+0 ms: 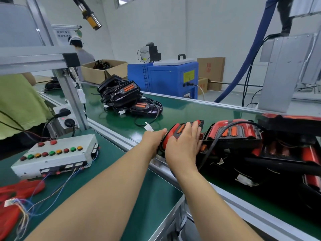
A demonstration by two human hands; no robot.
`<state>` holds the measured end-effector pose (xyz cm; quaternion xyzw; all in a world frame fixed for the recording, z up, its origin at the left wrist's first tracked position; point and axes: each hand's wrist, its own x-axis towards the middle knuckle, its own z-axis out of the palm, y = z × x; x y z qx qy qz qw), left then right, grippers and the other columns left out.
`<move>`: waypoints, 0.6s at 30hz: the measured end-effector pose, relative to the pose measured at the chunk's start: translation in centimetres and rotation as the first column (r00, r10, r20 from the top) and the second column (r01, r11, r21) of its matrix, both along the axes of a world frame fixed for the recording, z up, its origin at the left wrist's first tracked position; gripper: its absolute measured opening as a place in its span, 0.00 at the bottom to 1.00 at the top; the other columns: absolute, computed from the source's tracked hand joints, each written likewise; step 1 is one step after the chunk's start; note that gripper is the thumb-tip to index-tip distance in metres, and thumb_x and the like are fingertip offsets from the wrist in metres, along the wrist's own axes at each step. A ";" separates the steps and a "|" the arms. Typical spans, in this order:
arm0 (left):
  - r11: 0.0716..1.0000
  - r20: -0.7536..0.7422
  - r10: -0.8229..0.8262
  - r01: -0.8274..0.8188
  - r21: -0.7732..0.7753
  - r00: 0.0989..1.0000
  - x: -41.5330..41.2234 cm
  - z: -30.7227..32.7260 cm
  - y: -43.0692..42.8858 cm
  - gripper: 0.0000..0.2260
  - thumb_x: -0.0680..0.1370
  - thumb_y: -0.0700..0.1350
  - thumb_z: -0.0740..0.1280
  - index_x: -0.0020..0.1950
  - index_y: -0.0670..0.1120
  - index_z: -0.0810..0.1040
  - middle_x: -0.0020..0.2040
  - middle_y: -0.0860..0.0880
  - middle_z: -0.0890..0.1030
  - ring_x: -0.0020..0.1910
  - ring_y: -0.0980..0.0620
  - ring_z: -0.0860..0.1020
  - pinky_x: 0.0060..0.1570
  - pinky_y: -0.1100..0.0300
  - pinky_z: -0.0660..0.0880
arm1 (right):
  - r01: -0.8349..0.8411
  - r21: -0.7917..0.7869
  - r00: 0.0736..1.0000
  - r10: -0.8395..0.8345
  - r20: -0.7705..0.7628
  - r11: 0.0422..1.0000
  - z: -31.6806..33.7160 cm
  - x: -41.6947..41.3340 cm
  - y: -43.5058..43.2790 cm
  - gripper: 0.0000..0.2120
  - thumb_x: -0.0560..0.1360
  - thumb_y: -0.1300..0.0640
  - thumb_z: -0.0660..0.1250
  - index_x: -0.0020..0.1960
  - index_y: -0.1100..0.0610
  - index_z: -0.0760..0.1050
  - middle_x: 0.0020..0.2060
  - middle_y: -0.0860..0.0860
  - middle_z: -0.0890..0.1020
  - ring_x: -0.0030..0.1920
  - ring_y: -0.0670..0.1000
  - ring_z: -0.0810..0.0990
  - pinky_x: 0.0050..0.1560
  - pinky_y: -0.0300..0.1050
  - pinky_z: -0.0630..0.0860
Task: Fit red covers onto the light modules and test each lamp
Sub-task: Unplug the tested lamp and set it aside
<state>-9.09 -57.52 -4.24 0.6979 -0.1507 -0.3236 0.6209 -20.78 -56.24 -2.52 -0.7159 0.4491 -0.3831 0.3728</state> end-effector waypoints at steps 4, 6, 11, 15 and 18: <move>0.997 -0.018 0.040 -0.038 0.066 0.999 -0.1 1.6 0.6 0.17 0.77 0.41 0.70 0.64 0.37 0.75 0.56 0.40 0.78 0.50 0.43 0.78 0.51 0.51 0.76 | -0.044 -0.083 0.999 0.044 -0.005 0.996 0.1 -0.1 0.7 0.31 0.79 0.59 0.58 0.80 0.60 0.53 0.81 0.51 0.46 0.80 0.50 0.38 0.77 0.53 0.36; 0.996 -0.016 0.035 -0.034 0.078 0.999 -0.2 2.8 1.3 0.17 0.79 0.41 0.68 0.67 0.38 0.73 0.58 0.44 0.75 0.57 0.45 0.75 0.55 0.53 0.72 | -0.065 -0.102 0.998 0.065 0.001 0.993 0.2 -0.1 1.0 0.29 0.79 0.60 0.58 0.79 0.60 0.56 0.81 0.51 0.49 0.80 0.50 0.39 0.78 0.54 0.36; 0.999 0.004 0.050 -0.050 0.020 0.999 -0.7 4.4 5.5 0.17 0.80 0.47 0.67 0.67 0.43 0.74 0.49 0.48 0.72 0.52 0.47 0.71 0.50 0.56 0.68 | -0.140 -0.135 0.989 0.145 0.032 0.981 0.8 0.2 3.0 0.27 0.78 0.61 0.60 0.76 0.55 0.64 0.80 0.49 0.54 0.80 0.51 0.42 0.79 0.54 0.43; 0.995 0.089 0.099 -0.098 -0.013 0.991 0.2 4.1 10.4 0.11 0.81 0.51 0.65 0.60 0.47 0.77 0.52 0.49 0.76 0.53 0.48 0.74 0.50 0.57 0.71 | -0.218 -0.168 0.973 0.227 0.038 0.962 1.5 1.4 5.2 0.24 0.78 0.61 0.62 0.74 0.54 0.68 0.79 0.50 0.57 0.80 0.51 0.46 0.79 0.52 0.45; 0.985 0.160 0.170 -0.167 -0.034 0.972 1.3 4.7 15.0 0.09 0.80 0.53 0.64 0.49 0.48 0.76 0.51 0.47 0.75 0.50 0.46 0.73 0.52 0.51 0.71 | -0.270 -0.188 0.957 0.285 0.058 0.944 2.2 3.2 7.6 0.25 0.77 0.62 0.62 0.74 0.55 0.68 0.79 0.51 0.59 0.80 0.51 0.49 0.78 0.48 0.47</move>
